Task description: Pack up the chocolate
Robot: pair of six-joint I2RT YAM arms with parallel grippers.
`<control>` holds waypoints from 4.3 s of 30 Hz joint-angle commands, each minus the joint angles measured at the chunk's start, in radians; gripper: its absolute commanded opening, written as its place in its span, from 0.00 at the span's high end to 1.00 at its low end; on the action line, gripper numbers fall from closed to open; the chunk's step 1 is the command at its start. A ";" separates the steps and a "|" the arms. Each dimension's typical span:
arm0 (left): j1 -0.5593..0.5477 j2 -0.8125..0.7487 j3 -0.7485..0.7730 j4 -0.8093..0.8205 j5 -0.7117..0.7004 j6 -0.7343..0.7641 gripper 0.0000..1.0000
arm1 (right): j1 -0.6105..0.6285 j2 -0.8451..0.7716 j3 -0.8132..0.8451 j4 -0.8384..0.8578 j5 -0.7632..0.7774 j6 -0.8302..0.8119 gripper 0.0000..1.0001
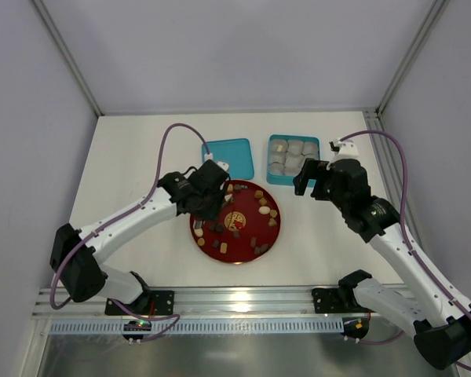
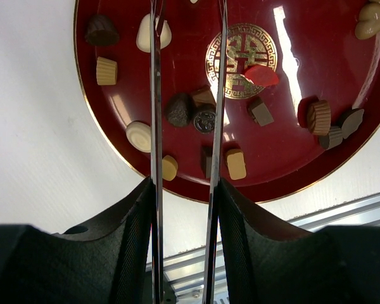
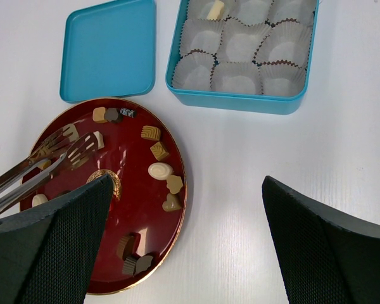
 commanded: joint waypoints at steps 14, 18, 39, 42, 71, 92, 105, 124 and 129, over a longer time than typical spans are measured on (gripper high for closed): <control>-0.003 0.059 0.045 0.056 0.001 0.015 0.57 | -0.004 -0.013 0.007 0.022 0.016 -0.014 0.00; -0.003 0.068 0.051 0.059 0.005 0.018 0.57 | -0.005 -0.013 0.008 0.019 0.022 -0.017 0.00; -0.004 0.087 0.060 0.048 0.011 0.027 0.63 | -0.005 -0.014 0.000 0.022 0.019 -0.014 0.00; -0.003 0.090 0.060 0.047 0.013 0.027 0.64 | -0.004 -0.016 0.002 0.019 0.022 -0.014 0.00; -0.003 0.102 0.071 0.041 0.008 0.024 0.64 | -0.005 -0.030 -0.006 0.017 0.028 -0.013 0.00; -0.003 0.081 0.178 -0.010 0.008 0.032 0.77 | -0.005 -0.033 -0.006 0.017 0.033 -0.013 0.00; -0.003 0.304 0.554 0.021 0.013 0.070 0.77 | -0.005 -0.033 0.025 0.008 0.031 -0.019 0.00; -0.006 0.794 0.941 0.373 0.080 0.167 0.76 | -0.010 -0.051 0.080 -0.047 0.044 -0.039 0.00; -0.005 0.837 0.955 0.400 0.085 0.164 0.76 | -0.010 -0.060 0.069 -0.050 0.051 -0.042 0.00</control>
